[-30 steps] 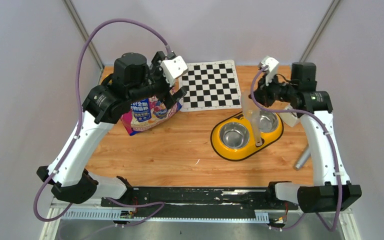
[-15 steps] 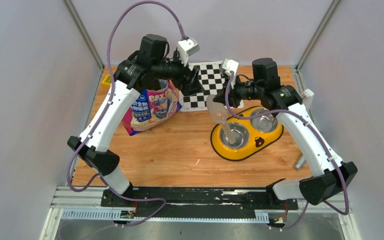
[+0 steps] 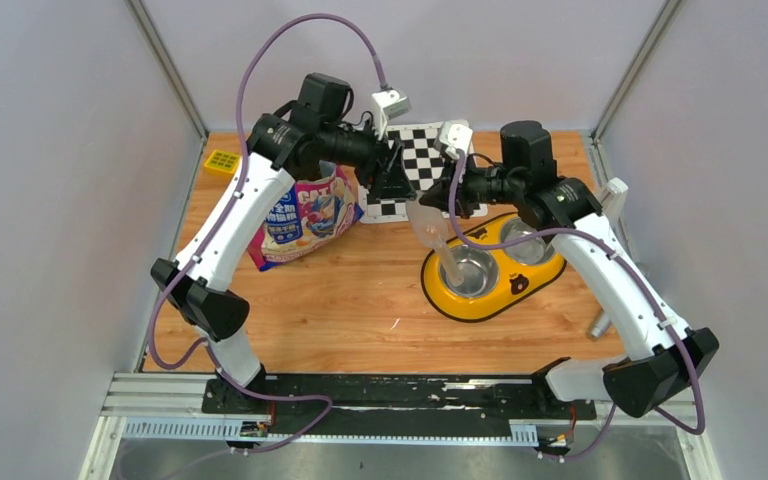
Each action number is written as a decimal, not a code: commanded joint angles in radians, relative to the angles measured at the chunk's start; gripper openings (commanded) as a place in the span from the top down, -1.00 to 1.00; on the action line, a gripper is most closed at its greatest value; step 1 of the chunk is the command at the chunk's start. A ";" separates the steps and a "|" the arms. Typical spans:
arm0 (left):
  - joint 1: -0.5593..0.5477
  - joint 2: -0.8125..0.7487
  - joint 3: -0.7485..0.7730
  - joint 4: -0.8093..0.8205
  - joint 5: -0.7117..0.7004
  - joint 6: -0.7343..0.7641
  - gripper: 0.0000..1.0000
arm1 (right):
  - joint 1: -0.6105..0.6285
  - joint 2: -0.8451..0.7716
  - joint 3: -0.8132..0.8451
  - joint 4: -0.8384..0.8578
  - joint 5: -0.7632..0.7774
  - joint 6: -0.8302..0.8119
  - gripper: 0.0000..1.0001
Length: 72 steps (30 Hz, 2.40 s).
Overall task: Serve the pet food
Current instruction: Pick up the spatula from the center of the board.
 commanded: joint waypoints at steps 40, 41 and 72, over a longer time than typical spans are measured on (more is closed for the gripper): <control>-0.054 0.052 0.037 -0.116 -0.152 0.074 1.00 | 0.052 0.068 0.099 0.007 0.110 -0.041 0.48; -0.054 0.050 0.036 -0.111 -0.162 0.073 1.00 | 0.052 0.063 0.098 0.007 0.118 -0.041 0.32; 0.141 -0.077 -0.152 0.208 0.130 -0.296 1.00 | 0.049 -0.261 -0.604 0.583 0.290 -0.399 -0.81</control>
